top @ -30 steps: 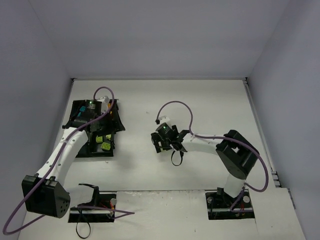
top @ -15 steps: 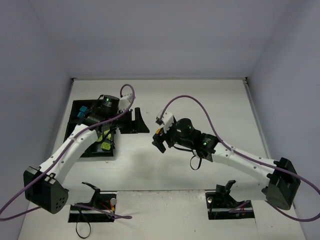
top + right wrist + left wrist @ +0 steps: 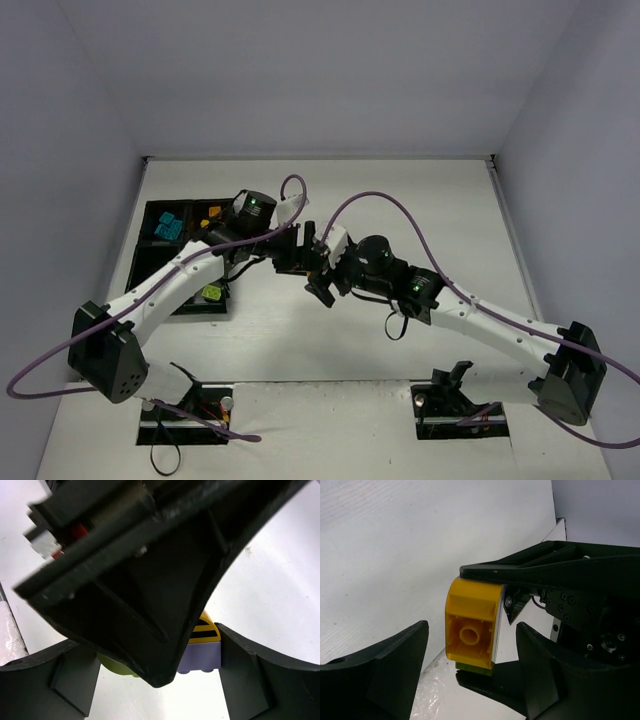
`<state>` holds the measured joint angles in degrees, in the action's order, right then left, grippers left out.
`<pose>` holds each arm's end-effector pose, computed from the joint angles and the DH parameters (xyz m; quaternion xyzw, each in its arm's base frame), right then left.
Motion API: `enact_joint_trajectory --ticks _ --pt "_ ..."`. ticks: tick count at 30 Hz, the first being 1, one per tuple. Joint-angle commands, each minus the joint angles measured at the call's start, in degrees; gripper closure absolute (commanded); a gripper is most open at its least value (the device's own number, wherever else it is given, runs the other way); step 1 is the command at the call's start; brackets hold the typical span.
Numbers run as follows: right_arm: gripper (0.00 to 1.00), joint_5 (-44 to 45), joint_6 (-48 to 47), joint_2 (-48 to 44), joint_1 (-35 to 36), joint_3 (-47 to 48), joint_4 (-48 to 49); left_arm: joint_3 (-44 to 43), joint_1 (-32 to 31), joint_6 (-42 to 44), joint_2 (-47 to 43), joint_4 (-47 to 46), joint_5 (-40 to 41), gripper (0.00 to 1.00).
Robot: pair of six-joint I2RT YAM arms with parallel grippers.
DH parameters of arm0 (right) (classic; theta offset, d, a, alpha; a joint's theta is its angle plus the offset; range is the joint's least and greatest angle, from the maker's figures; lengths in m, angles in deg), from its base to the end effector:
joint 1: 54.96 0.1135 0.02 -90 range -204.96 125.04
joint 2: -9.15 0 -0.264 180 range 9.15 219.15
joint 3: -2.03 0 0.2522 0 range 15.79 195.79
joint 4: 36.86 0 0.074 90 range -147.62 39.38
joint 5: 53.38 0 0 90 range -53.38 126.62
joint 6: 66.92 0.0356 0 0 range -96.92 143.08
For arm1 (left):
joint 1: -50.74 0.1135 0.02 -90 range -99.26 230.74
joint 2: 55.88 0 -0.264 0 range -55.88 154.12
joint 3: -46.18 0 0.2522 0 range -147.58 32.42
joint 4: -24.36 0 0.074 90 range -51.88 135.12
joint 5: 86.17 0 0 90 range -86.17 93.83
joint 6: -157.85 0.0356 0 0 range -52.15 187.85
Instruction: Sort the legos into containers by color
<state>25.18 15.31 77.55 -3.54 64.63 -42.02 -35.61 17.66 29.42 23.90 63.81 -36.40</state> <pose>0.1695 0.2238 0.3128 -0.4342 0.6361 0.3068 0.5592 0.2435 -0.1860 0.3206 0.1128 0.8481 -0.4932 0.1572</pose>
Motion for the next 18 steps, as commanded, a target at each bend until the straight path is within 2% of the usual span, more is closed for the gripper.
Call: enact_joint_trajectory --ticks 1,7,18 --pt "1.0 -0.95 -0.84 -2.57 0.08 2.84 3.09 -3.16 -0.49 -1.12 -0.25 -3.63 -0.29 0.37" --pt "1.0 -0.77 -0.67 -3.19 0.0 2.14 3.26 -3.07 -0.49 -1.38 0.02 -5.04 -0.11 0.51" --pt "1.0 -0.34 -0.76 -3.19 0.0 1.08 3.53 -3.69 -0.41 -1.47 -0.07 -5.48 1.2 0.51"
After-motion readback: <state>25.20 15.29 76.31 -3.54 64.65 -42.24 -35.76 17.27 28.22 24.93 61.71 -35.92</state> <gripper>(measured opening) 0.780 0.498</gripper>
